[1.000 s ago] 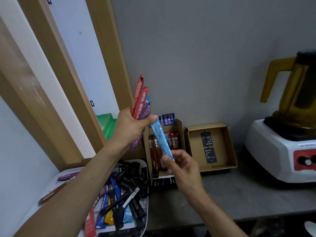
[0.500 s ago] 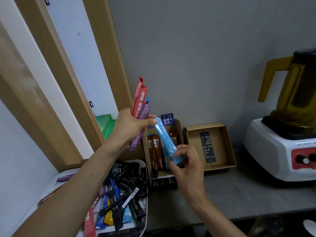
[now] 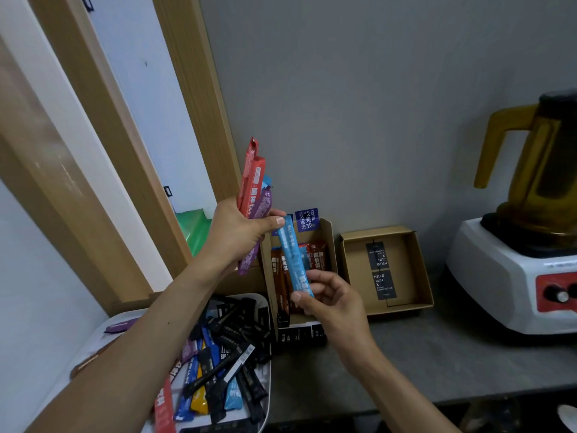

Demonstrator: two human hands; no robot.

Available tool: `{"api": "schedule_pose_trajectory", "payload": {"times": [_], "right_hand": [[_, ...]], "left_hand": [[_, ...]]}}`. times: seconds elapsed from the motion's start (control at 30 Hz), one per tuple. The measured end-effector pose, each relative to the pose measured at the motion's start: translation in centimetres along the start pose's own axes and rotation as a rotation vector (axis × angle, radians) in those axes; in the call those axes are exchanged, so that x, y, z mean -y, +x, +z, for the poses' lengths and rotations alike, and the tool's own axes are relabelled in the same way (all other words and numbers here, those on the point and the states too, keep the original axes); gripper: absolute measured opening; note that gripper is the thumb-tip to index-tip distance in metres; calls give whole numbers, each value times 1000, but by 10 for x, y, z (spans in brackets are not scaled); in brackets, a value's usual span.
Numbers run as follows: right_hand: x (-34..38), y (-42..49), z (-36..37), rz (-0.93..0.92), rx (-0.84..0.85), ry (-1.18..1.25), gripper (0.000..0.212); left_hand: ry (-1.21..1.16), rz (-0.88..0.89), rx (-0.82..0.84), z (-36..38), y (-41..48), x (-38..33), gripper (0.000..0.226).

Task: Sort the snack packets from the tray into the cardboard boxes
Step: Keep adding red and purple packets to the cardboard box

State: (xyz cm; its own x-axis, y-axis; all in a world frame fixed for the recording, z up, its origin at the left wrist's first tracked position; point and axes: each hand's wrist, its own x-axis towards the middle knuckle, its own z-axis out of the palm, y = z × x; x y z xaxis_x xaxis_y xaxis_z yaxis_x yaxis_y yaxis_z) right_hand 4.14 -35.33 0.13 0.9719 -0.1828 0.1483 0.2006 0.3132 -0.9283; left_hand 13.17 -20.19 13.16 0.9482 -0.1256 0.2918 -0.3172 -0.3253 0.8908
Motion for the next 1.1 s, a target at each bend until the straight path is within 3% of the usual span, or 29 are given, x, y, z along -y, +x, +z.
{"api": "schedule_pose_trajectory", "payload": {"times": [0.27, 0.43, 0.53, 0.8, 0.97, 1.03, 1.1], "right_hand": [[3, 17, 1, -62, 33, -370, 24], [-21, 31, 4, -19, -39, -681, 20], [-38, 39, 15, -64, -70, -926, 25], [-56, 51, 24, -135, -95, -1091, 20], [-41, 44, 24, -118, -111, -997, 16], [-24, 32, 29, -123, -110, -687, 12], [-5, 17, 33, -115, -62, -319, 27]], "left_hand": [[115, 26, 95, 2, -5, 3, 25], [-72, -31, -81, 0, -9, -3, 21], [-196, -108, -60, 3, -13, 0, 22], [-442, -137, -44, 8, -27, 11, 30], [-529, -139, -53, 7, -30, 12, 24], [-490, -96, -46, 8, -30, 13, 23], [-430, -58, -32, 11, -29, 14, 24]]}}
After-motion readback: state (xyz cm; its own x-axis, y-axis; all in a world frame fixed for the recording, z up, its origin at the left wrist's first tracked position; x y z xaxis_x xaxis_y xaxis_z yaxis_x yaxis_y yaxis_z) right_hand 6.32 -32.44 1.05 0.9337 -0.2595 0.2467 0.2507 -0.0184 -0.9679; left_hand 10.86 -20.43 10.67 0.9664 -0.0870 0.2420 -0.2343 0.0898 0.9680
